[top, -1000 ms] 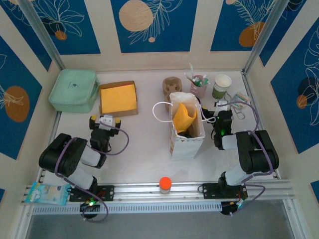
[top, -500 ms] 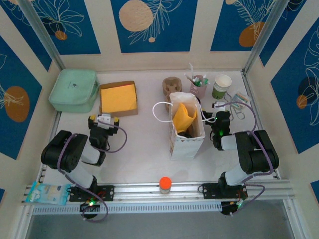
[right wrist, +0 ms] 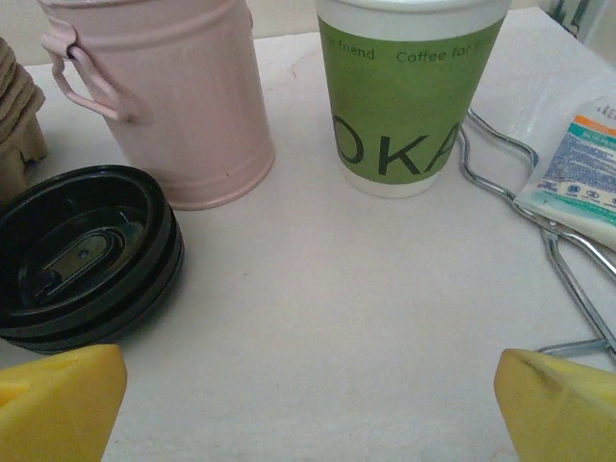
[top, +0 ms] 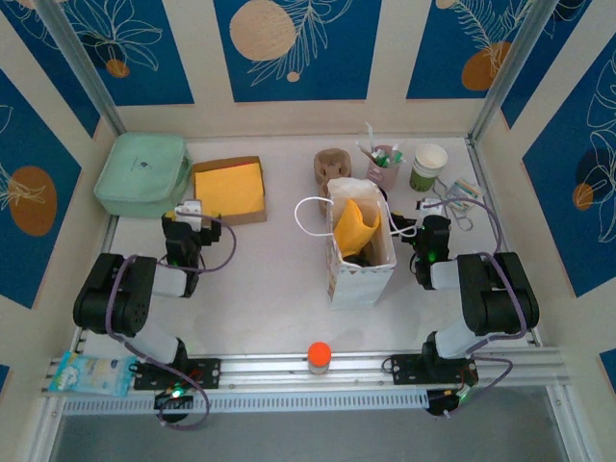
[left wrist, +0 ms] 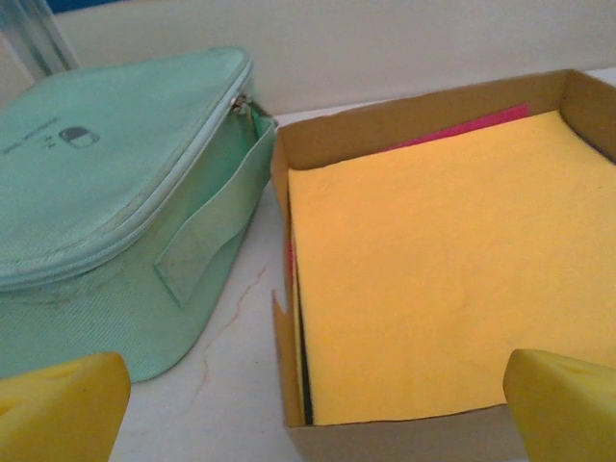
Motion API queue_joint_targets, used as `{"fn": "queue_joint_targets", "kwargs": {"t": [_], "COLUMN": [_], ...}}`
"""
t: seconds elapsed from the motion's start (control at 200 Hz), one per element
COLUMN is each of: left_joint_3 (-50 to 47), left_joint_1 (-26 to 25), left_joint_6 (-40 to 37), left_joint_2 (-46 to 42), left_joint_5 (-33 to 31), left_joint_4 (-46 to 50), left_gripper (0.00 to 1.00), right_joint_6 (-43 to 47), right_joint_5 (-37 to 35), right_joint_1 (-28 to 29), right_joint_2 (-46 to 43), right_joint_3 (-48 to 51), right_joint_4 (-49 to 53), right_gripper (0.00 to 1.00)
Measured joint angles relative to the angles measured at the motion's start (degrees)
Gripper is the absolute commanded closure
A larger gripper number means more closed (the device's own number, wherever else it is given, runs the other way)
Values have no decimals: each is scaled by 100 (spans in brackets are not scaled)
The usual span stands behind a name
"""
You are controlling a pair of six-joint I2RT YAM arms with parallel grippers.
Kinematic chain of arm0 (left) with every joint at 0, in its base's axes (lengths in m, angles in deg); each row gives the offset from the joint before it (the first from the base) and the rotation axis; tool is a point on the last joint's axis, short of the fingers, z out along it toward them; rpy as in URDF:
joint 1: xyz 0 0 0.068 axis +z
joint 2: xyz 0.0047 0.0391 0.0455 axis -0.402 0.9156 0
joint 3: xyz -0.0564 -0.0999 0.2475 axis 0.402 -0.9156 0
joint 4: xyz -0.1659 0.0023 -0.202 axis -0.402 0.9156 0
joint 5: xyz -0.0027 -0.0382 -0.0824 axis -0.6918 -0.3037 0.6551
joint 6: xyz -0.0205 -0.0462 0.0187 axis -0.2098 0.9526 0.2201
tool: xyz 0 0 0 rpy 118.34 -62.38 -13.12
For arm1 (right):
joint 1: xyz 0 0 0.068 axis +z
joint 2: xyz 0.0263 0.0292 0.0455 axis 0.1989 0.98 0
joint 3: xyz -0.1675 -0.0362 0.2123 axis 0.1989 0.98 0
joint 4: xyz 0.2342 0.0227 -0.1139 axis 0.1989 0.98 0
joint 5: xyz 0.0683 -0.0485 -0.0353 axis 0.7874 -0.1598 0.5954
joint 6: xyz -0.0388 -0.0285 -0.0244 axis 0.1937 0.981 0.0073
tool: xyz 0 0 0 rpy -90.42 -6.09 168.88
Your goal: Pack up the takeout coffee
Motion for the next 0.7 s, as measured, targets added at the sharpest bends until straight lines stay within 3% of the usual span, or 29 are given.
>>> {"fn": "queue_joint_targets", "kwargs": {"t": [0.7], "left_joint_3": [-9], "left_joint_1": [42], "left_joint_6": [219], "left_joint_2": [-9], "left_joint_5": [122], "left_joint_4": [431], "left_gripper": [0], "right_joint_6": [-168], "right_joint_5": [-50], "right_joint_1": [4], "right_joint_2": [-107], "right_joint_3": [-11], "right_joint_4": [0], "right_gripper": [1]}}
